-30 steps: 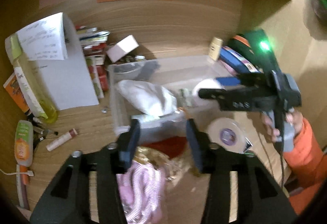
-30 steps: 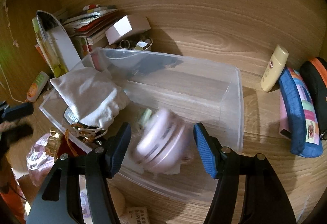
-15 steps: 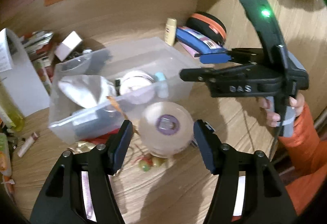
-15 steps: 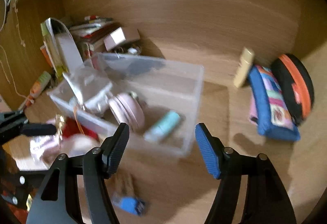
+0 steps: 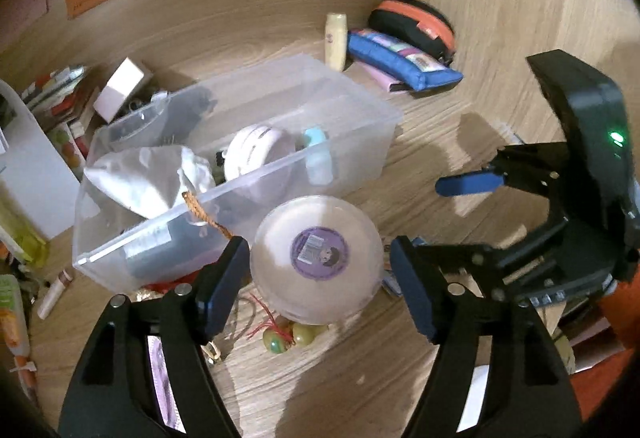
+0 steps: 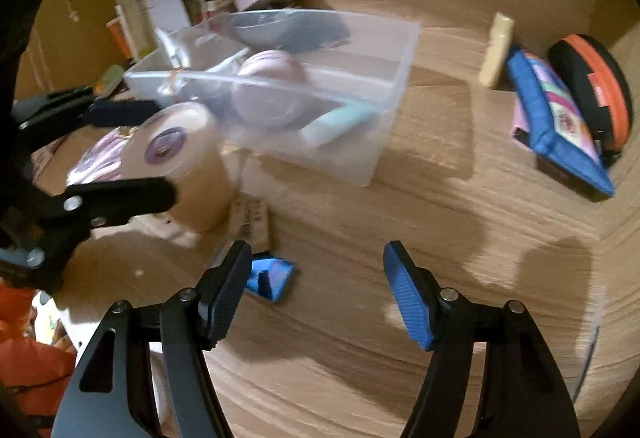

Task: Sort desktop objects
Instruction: 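Grasp the large round tub with the left gripper while the right grasps the eraser, then carry the tub and eraser into the clear box and release both, then grasp the blue card with the right gripper while the left grasps the white round lid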

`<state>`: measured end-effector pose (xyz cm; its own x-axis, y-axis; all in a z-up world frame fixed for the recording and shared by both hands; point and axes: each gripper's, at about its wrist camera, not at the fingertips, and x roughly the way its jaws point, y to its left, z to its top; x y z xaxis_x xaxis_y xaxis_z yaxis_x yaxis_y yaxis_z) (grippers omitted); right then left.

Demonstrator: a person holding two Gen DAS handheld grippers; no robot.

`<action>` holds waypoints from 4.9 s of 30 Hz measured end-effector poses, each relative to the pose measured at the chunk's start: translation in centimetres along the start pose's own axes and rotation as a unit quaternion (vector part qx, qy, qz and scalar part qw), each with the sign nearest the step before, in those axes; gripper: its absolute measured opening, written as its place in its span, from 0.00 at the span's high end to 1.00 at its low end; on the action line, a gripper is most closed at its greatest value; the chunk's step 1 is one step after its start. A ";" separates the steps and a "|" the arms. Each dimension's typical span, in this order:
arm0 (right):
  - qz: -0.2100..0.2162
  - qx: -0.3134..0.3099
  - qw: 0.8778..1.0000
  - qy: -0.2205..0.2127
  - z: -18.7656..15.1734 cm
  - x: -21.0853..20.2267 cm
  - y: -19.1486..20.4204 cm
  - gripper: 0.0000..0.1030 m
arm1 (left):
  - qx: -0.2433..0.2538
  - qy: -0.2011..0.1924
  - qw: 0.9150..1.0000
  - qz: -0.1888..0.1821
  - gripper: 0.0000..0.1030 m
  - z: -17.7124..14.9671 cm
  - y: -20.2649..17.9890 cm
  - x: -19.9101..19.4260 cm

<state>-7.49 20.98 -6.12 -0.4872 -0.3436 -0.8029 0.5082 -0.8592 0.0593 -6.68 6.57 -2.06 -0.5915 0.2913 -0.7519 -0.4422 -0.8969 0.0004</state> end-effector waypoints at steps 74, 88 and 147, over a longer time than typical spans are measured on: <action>0.024 0.036 0.997 -0.068 8.6 0.5 -1.6 0.79 | -0.164 -0.026 0.986 0.032 0.41 5.9 9.3 2.2; 0.001 0.010 0.997 -0.081 8.0 -0.8 -0.3 0.56 | -0.128 -0.074 0.987 0.068 0.27 5.5 7.5 -1.8; -0.047 0.070 0.996 -0.028 -5.2 -2.5 1.1 0.23 | -0.080 0.032 0.996 -0.017 0.36 -9.5 -4.0 -2.5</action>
<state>-2.01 22.84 -7.08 -0.5691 -0.2765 -0.7744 0.3558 -0.9319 0.0713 2.94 6.30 -6.44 -0.5311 0.3057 -0.7902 -0.3454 -0.9298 -0.1276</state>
